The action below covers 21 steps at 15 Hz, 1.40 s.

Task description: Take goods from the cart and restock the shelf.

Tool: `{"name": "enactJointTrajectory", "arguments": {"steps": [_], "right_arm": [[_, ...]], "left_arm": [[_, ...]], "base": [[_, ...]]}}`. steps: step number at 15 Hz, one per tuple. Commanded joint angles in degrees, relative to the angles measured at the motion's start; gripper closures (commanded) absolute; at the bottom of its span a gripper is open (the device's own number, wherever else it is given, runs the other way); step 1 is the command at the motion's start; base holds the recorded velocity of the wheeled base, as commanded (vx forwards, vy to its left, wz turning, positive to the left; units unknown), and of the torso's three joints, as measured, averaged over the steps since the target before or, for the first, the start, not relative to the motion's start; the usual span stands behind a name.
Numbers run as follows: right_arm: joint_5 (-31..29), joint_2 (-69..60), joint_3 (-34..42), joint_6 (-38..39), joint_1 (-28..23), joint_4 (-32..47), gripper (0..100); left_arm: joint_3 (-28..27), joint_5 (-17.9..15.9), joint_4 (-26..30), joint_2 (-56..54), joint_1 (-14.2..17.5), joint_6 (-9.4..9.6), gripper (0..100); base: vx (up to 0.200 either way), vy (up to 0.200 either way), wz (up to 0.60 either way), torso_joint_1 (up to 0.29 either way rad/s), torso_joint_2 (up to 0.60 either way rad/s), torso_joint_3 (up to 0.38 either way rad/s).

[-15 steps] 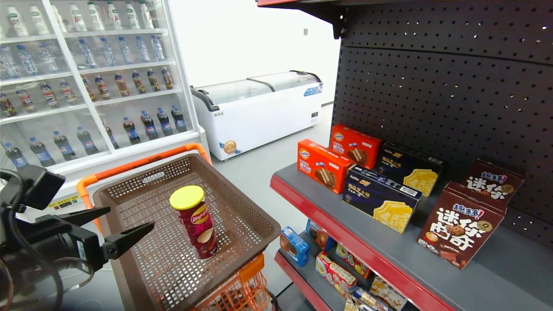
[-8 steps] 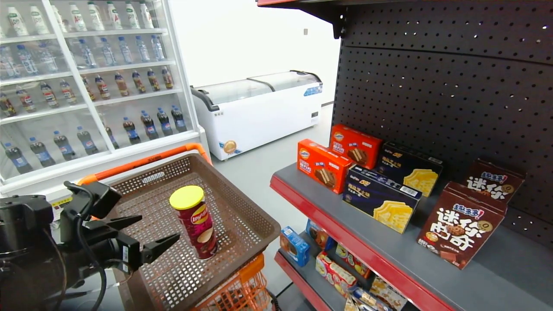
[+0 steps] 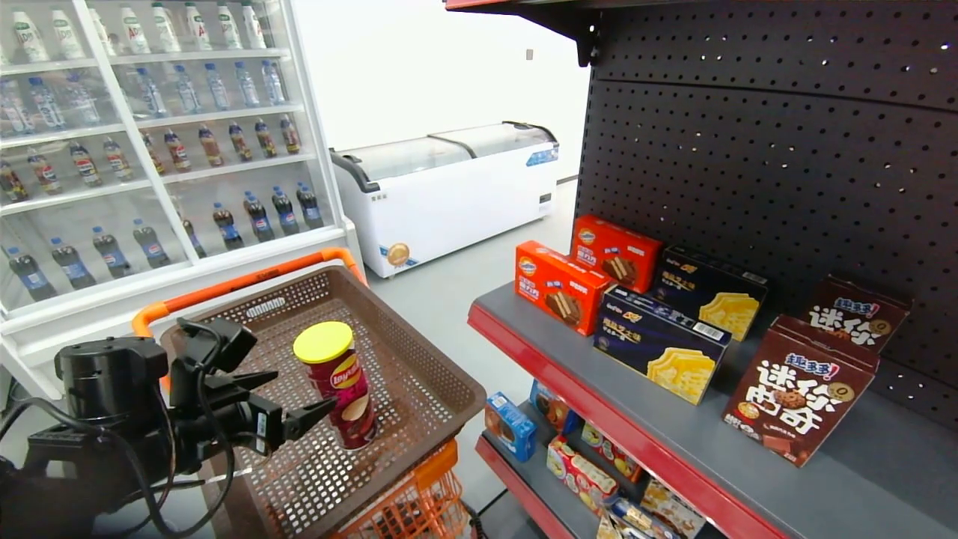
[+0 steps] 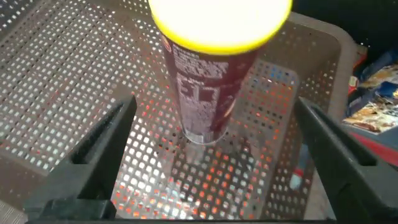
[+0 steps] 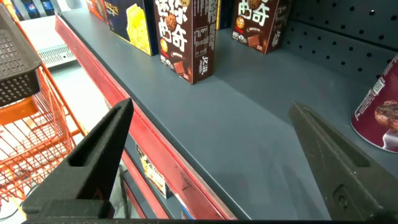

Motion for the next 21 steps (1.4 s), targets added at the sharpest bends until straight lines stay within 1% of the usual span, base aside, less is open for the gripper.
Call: {"name": "enactJointTrajectory", "arguments": {"steps": [1, 5, 7, 8, 10, 11, 14, 17, 18, 19, 21], "right_arm": [[0.08, 0.09, 0.0, -0.01, 0.01, -0.08, 0], [0.08, 0.09, 0.0, -0.01, 0.01, 0.01, 0], [-0.01, 0.09, 0.0, -0.01, 0.01, 0.01, 0], [0.08, 0.09, 0.0, -0.01, 0.01, 0.01, 0], [0.08, 0.09, 0.0, -0.01, 0.01, 0.01, 0], [-0.01, 0.09, 0.0, -0.01, 0.01, 0.01, 0], [-0.01, 0.09, 0.0, -0.01, 0.01, 0.01, 0], [0.08, 0.09, 0.0, -0.01, 0.01, 0.01, 0], [-0.01, 0.09, 0.0, -0.01, 0.01, -0.08, 0], [0.08, 0.09, 0.0, -0.01, 0.01, 0.01, 0], [-0.01, 0.09, 0.0, -0.01, 0.01, 0.01, 0]], "left_arm": [[-1.77, -0.1, -2.09, 5.83, 0.04, 0.02, 0], [-3.88, -0.27, -7.45, 11.02, -0.93, -0.07, 0], [-4.15, -0.27, -7.54, 12.16, -1.28, -0.07, 0], [-4.5, -0.27, -7.54, 13.04, -1.98, -0.07, 0], [-6.08, -0.18, -7.63, 14.09, -2.51, -0.07, 0], [-7.66, -0.27, -7.63, 14.97, -2.6, 0.37, 0], [-11.35, -0.18, -7.63, 16.91, -2.6, 0.55, 0], [-12.15, -0.27, -7.89, 18.22, -2.68, 0.55, 0], [-13.2, -0.18, -7.98, 18.84, -2.95, 0.46, 100], [-13.82, -0.1, -8.07, 19.28, -3.74, 0.37, 100], [-14.43, 0.08, -8.07, 19.28, -4.0, -0.07, 100]], "base": [[0.0, 0.0, 0.0, 0.0, 0.0, 0.0], [0.0, 0.0, 0.0, 0.0, 0.0, 0.0], [0.0, 0.0, 0.0, 0.0, 0.0, 0.0], [0.0, 0.0, 0.0, 0.0, 0.0, 0.0], [0.0, 0.0, 0.0, 0.0, 0.0, 0.0], [0.0, 0.0, 0.0, 0.0, 0.0, 0.0], [0.0, 0.0, 0.0, 0.0, 0.0, 0.0], [0.0, 0.0, 0.0, 0.0, 0.0, 0.0], [0.0, 0.0, 0.0, 0.0, 0.0, 0.0], [0.0, 0.0, 0.0, 0.0, 0.0, 0.0], [0.0, 0.0, 0.0, 0.0, 0.0, 0.0]]}}
